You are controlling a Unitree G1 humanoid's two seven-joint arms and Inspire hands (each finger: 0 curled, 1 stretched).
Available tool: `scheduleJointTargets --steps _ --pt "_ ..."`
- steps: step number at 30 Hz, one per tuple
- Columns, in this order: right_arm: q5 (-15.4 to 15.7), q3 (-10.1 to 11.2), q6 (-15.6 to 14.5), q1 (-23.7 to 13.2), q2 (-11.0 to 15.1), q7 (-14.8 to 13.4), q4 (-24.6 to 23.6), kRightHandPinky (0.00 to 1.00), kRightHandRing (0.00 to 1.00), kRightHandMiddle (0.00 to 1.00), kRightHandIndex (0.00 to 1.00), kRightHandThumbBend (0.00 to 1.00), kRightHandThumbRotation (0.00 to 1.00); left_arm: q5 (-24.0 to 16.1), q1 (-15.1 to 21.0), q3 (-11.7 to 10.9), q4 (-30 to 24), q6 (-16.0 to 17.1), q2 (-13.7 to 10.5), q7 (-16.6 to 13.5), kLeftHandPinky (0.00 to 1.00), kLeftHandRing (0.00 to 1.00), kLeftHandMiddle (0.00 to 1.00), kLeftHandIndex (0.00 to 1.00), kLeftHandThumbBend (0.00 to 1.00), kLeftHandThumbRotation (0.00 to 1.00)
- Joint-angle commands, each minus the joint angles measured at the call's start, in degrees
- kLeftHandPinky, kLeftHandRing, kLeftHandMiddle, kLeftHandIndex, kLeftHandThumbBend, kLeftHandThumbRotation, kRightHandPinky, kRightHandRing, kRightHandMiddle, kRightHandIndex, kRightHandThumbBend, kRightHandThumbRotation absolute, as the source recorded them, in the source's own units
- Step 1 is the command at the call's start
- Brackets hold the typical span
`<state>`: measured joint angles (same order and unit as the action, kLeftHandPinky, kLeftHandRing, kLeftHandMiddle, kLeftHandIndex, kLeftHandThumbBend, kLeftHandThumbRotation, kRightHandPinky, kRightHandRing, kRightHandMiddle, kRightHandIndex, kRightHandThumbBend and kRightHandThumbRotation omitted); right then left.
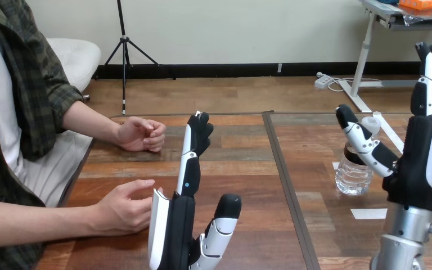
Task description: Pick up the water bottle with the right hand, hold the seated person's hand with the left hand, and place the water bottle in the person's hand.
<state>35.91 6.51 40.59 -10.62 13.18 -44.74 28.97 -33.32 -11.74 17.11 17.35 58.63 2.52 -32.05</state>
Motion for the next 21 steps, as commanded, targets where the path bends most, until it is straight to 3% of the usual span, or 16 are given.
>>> scheduleJointTargets --steps 1,8,21 --pt "-2.9 -0.4 -0.3 -5.7 1.1 0.9 1.8 1.0 1.0 1.0 0.96 0.77 0.56 1.1 0.9 0.0 0.1 0.8 0.9 0.5 0.91 0.94 0.98 1.0 0.53 1.0" --pt "-7.7 -0.1 -1.6 -6.4 0.4 3.8 3.6 1.0 1.0 1.0 0.96 0.82 0.57 1.7 0.5 0.0 -0.3 0.3 1.1 1.0 0.91 0.94 0.98 1.0 0.52 1.0" --pt "-13.7 0.2 -2.4 -8.6 1.0 7.4 9.0 1.0 1.0 1.0 0.97 0.88 0.6 2.3 0.2 -0.1 -0.3 0.8 0.9 1.7 0.92 0.95 0.98 1.0 0.5 1.0"
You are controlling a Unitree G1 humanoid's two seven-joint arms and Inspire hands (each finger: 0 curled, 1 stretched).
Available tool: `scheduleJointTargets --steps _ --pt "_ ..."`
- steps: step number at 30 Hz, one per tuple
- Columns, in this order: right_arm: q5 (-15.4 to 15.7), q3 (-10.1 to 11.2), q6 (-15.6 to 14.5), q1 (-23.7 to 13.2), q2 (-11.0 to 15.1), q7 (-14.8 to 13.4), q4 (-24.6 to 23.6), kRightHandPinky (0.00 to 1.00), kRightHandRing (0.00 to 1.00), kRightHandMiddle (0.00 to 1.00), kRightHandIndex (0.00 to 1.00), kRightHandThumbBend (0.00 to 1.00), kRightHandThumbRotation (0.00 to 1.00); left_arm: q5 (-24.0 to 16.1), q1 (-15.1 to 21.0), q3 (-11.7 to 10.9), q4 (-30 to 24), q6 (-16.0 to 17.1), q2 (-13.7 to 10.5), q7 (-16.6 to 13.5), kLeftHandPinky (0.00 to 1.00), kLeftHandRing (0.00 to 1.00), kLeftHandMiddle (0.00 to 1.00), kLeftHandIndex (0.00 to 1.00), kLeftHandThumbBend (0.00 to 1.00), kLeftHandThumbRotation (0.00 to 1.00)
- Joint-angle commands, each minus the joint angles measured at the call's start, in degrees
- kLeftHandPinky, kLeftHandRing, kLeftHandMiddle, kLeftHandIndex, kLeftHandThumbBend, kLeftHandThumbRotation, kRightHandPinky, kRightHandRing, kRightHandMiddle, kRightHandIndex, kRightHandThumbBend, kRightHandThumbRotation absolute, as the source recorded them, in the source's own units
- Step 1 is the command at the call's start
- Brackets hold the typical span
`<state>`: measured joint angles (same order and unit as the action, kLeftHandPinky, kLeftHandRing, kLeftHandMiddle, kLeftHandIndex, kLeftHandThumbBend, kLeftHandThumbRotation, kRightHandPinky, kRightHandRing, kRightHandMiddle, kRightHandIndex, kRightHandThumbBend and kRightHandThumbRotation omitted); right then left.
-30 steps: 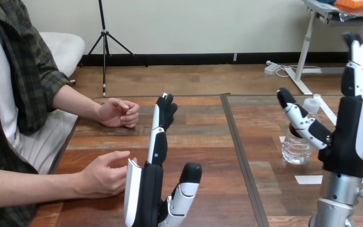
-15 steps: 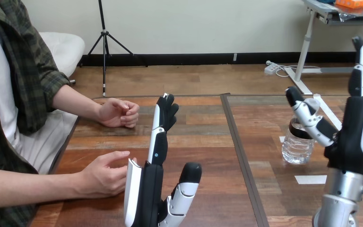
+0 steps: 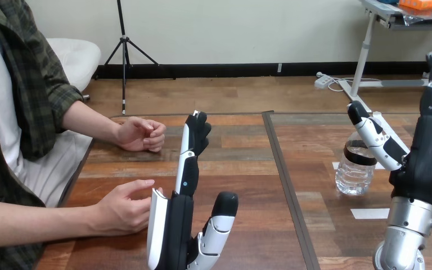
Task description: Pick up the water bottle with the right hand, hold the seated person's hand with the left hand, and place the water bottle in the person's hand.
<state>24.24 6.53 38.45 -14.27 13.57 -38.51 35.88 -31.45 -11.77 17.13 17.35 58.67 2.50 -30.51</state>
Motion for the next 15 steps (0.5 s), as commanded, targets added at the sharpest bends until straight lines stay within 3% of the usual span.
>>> scheduleJointTargets --steps 1,7,15 --pt "-2.3 0.2 -0.3 -5.1 0.6 1.4 2.5 1.0 1.0 1.0 0.97 0.88 0.6 0.4 0.2 -0.1 -0.3 0.8 0.9 0.2 0.92 0.95 0.98 1.0 0.5 1.0" --pt "-6.0 0.6 0.6 -6.5 0.7 4.2 5.4 1.0 1.0 1.0 0.97 0.91 0.6 0.0 0.3 -0.3 -0.3 1.0 0.9 0.0 0.93 0.95 0.98 1.0 0.49 1.0" --pt "-13.1 1.4 2.2 -8.0 0.0 10.6 8.3 1.0 1.0 1.0 0.96 0.95 0.56 -1.1 -0.1 -0.6 -0.9 0.3 1.0 -0.5 0.92 0.93 0.97 1.0 0.5 1.0"
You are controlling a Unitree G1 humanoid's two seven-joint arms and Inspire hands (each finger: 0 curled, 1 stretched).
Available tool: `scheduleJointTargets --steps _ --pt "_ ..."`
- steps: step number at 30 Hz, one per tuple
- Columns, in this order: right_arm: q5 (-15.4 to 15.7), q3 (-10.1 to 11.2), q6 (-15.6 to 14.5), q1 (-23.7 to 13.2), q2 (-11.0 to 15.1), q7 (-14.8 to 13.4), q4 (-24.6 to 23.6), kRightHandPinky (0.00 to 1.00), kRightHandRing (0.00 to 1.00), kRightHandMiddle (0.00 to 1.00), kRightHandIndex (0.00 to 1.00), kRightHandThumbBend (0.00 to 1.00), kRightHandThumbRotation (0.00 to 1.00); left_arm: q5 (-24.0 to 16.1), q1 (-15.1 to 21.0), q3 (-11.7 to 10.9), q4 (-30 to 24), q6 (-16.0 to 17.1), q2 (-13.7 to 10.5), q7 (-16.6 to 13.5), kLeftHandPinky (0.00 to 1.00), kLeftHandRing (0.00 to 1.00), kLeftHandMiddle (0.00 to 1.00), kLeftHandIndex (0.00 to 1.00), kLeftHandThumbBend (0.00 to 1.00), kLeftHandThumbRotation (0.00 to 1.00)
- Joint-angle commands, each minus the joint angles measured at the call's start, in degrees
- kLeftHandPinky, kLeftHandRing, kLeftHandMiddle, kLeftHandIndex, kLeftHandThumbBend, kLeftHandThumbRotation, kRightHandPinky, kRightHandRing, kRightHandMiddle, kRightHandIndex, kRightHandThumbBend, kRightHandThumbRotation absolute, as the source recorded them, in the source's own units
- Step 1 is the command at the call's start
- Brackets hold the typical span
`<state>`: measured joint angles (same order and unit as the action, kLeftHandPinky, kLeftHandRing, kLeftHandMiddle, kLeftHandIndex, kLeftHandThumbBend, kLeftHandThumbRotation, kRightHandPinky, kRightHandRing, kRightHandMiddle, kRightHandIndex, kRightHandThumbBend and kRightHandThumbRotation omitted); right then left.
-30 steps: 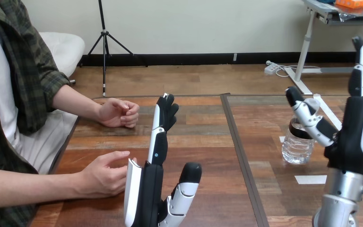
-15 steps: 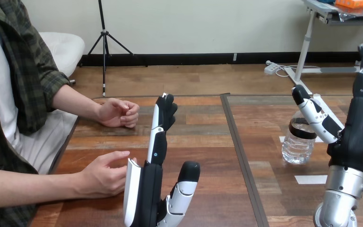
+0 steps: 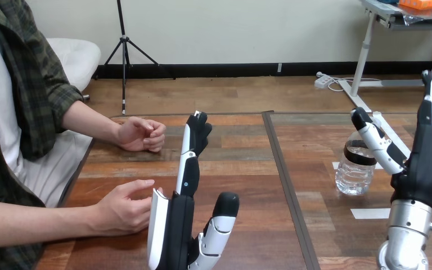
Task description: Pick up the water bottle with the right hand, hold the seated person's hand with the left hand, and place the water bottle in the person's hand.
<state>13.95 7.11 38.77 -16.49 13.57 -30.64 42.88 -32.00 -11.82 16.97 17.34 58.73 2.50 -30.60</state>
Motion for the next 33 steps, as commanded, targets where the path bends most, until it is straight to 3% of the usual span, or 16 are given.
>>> scheduleJointTargets --steps 1,5,18,33 --pt "-3.2 0.9 2.1 -5.8 0.1 3.1 1.5 1.0 1.0 1.0 0.96 0.95 0.56 -0.6 -0.1 -0.5 -0.9 0.2 1.0 -0.4 0.92 0.93 0.97 1.0 0.5 1.0" --pt "-6.0 1.3 2.4 -6.5 -0.2 5.8 2.7 1.0 1.0 0.99 0.94 0.96 0.54 0.1 -0.2 -0.2 -1.0 0.2 0.9 0.2 0.91 0.93 0.97 1.0 0.51 1.0" --pt "-10.3 1.9 1.8 -8.0 -0.2 11.2 5.2 1.0 1.0 0.97 0.92 0.95 0.51 0.2 -0.5 -0.1 -1.1 0.2 1.0 0.5 0.92 0.94 0.97 1.0 0.51 1.0" --pt "-10.3 2.0 0.3 -8.6 -0.4 12.7 5.4 1.0 1.0 0.99 0.95 0.87 0.44 1.9 -0.4 0.2 -0.8 0.6 1.0 1.5 0.92 0.94 0.97 1.0 0.52 1.0"
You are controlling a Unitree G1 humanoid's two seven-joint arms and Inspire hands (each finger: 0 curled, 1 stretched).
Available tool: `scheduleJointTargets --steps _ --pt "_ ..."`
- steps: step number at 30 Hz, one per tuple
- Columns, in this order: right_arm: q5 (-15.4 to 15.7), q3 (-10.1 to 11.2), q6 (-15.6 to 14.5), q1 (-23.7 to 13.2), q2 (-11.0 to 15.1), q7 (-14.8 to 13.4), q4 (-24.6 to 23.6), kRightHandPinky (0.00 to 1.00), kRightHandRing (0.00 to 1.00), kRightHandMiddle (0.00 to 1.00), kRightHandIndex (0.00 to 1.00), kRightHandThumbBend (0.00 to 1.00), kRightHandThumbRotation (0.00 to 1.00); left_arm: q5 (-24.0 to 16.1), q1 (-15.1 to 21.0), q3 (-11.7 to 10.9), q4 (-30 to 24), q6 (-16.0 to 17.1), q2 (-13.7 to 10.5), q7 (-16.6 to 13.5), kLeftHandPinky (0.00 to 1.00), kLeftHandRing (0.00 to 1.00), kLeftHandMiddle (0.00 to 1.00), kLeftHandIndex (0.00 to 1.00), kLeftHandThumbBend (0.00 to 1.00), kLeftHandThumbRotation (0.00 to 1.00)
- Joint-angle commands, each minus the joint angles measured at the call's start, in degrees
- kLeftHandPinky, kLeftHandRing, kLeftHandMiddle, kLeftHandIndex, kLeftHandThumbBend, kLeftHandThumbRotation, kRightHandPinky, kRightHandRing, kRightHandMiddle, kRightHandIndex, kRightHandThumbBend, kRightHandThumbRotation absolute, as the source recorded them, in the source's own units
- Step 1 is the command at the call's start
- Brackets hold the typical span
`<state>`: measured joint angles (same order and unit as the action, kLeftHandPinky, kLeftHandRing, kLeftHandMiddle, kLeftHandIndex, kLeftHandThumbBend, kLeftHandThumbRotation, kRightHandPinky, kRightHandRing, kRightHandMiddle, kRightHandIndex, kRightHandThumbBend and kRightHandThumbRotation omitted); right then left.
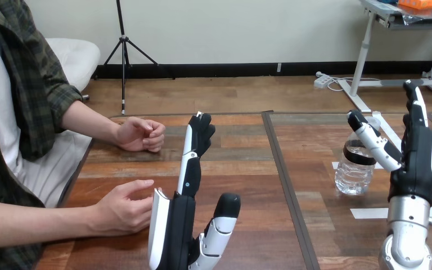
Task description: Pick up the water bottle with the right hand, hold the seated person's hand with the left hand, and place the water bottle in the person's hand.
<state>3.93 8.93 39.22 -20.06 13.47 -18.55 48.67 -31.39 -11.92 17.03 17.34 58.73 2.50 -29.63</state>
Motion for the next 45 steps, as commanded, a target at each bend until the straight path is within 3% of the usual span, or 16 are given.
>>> scheduleJointTargets --steps 1,8,25,34,45 --pt "-0.3 0.1 -0.2 -5.0 -0.3 0.6 -0.4 1.0 1.0 0.99 0.95 0.87 0.44 1.5 -0.4 0.2 -0.9 0.6 1.0 0.6 0.93 0.94 0.97 1.0 0.52 1.0" --pt "0.5 -0.1 -1.1 -5.0 -0.1 0.9 -1.0 1.0 1.0 1.0 0.97 0.89 0.44 -0.4 -0.8 -0.5 -1.2 0.4 1.2 -0.4 0.92 0.93 0.97 1.0 0.51 1.0" --pt "2.5 -0.9 -2.5 -4.2 -0.1 0.4 -3.0 1.0 1.0 1.0 0.99 0.87 0.4 -0.6 -1.1 -0.4 -1.4 -0.1 1.2 -0.6 0.91 0.93 0.96 1.0 0.52 1.0" --pt "4.7 -1.6 -6.6 -3.0 0.0 -0.3 -6.6 1.0 1.0 1.0 0.98 0.89 0.4 -1.3 -0.8 -0.6 -1.1 0.5 1.0 -1.1 0.91 0.94 0.97 1.0 0.51 1.0" --pt "4.7 -2.0 -10.0 -1.7 -0.1 0.7 -10.3 1.0 1.0 1.0 0.99 0.83 0.32 0.0 -1.3 0.0 -1.3 0.1 1.1 -0.3 0.91 0.93 0.96 1.0 0.52 1.0"
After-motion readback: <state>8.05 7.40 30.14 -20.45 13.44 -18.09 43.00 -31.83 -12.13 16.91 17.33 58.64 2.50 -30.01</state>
